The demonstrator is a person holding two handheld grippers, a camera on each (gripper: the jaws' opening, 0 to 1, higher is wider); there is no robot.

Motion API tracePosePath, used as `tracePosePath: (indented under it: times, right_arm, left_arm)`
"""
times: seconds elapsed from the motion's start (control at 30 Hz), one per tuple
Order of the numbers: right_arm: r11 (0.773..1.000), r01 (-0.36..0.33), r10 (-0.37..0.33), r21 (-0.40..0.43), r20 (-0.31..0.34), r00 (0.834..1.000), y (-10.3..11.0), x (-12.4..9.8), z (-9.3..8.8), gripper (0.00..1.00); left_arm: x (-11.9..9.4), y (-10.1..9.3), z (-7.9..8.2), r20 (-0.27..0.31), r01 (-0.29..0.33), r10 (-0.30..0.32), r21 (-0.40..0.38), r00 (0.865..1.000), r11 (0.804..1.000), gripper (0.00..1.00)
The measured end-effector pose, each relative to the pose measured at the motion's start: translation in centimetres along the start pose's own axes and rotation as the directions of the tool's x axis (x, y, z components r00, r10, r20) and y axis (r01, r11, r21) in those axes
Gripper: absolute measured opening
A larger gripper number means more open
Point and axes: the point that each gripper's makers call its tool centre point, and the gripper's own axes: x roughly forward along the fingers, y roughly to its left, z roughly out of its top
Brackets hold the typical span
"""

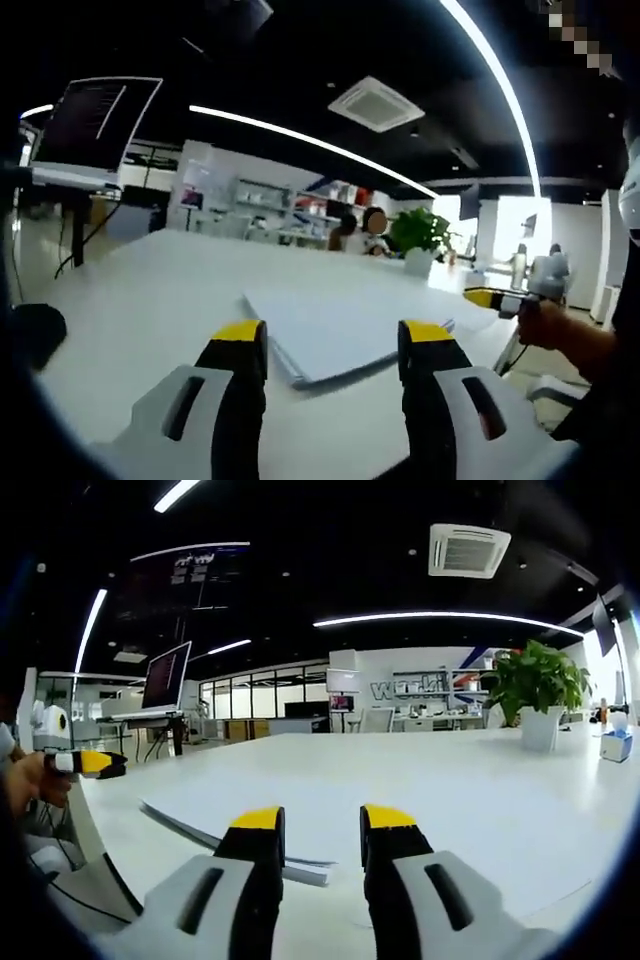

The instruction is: Grasp the top corner of one sheet in the document stack and pull a single sheet out from the document stack, separating that one sheet from the rest and lifting it clear until the single sheet is fully removed from the stack

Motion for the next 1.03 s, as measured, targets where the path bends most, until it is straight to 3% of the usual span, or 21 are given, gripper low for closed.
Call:
tracePosePath:
  times: [0.2,0.3,0.4,0.5,0.6,0.73,0.8,1.03]
  right_arm:
    - [0.999,-0.033,0.033,0.005,0.011,0.999,1.1,0.1,0.3,0.34]
    - [0.994,-0.110,0.111,-0.008,0.104,0.988,2.8,-0.1,2.1,0.45]
    - [0.988,-0.150,0.151,-0.017,0.071,0.986,3.5,0.1,1.9,0.60]
    - [0.980,-0.191,0.192,0.051,0.003,0.981,4.0,0.2,0.7,0.69]
    - [0.979,-0.195,0.196,0.055,-0.001,0.981,4.0,0.0,0.5,0.73]
    - [0.976,-0.209,0.211,0.052,-0.028,0.977,4.3,-0.1,-0.2,0.91]
    - [0.973,-0.230,0.230,0.031,-0.011,0.973,4.8,-0.1,-0.1,0.98]
    - [0.972,-0.234,0.234,-0.021,0.013,0.972,5.1,-0.1,0.3,0.98]
  left_arm:
    - [-0.8,1.2,0.7,0.031,-0.061,0.060,0.034,0.998,0.998,0.53]
    - [-0.9,1.5,0.9,0.040,-0.077,0.076,0.028,0.996,0.997,0.55]
    - [-0.8,1.3,0.7,0.036,-0.069,0.067,0.034,0.997,0.997,0.55]
    - [-0.5,0.9,0.6,0.031,-0.058,0.056,0.045,0.998,0.997,0.57]
    - [-0.3,0.5,0.5,0.025,-0.049,0.047,0.057,0.999,0.997,0.62]
    - [-0.3,0.5,0.0,0.009,-0.051,0.050,0.055,0.999,0.997,0.67]
    - [-0.3,0.5,-0.2,0.002,-0.053,0.053,0.051,0.999,0.997,0.67]
    - [-0.4,0.1,0.0,0.006,-0.044,0.044,0.044,0.999,0.998,0.67]
